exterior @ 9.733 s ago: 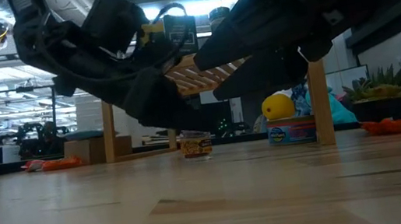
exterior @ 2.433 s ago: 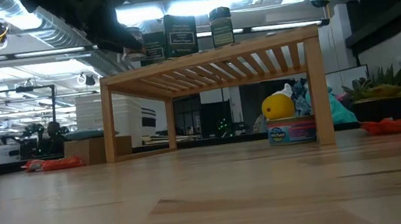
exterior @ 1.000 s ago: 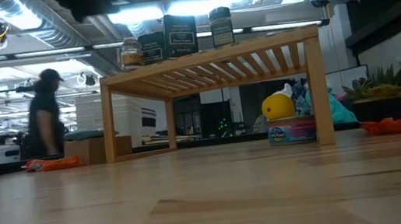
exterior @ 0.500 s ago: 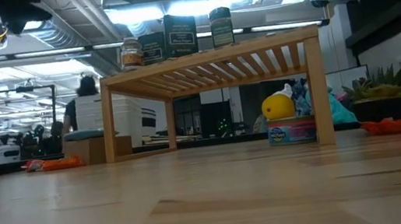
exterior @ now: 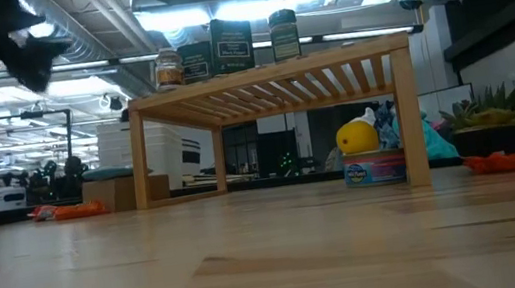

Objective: Shelf spices
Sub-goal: Return to Home Position

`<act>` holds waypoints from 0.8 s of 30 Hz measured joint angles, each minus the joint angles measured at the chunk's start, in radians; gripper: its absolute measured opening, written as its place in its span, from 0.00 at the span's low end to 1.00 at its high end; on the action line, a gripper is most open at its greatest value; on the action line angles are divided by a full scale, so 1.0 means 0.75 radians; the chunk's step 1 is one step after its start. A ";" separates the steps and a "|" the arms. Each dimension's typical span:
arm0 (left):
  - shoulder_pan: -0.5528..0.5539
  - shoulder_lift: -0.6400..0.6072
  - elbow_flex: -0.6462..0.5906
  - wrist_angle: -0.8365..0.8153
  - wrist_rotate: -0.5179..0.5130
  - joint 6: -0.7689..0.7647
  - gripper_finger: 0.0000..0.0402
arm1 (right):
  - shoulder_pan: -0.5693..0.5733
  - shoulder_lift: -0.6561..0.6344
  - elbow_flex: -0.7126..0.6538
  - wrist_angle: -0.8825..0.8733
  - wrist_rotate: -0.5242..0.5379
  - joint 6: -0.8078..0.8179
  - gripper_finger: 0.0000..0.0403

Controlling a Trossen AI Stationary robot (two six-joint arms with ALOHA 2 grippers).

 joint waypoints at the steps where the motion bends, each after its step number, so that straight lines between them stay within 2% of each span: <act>1: -0.012 0.002 -0.041 0.041 0.000 0.011 0.50 | 0.000 -0.004 0.000 0.000 0.004 0.000 0.67; 6: -0.071 0.014 -0.246 0.280 0.020 0.126 0.50 | -0.001 -0.015 0.000 0.010 0.016 0.001 0.67; 9: -0.109 0.017 -0.314 0.430 0.055 0.209 0.50 | -0.001 -0.015 0.000 0.007 0.017 0.001 0.67; 14: -0.171 0.016 -0.320 0.456 0.127 0.334 0.50 | -0.001 -0.014 0.000 0.003 0.015 -0.002 0.67; 24: -0.263 0.017 -0.331 0.492 0.144 0.316 0.50 | 0.001 -0.033 0.000 -0.028 -0.027 -0.073 0.67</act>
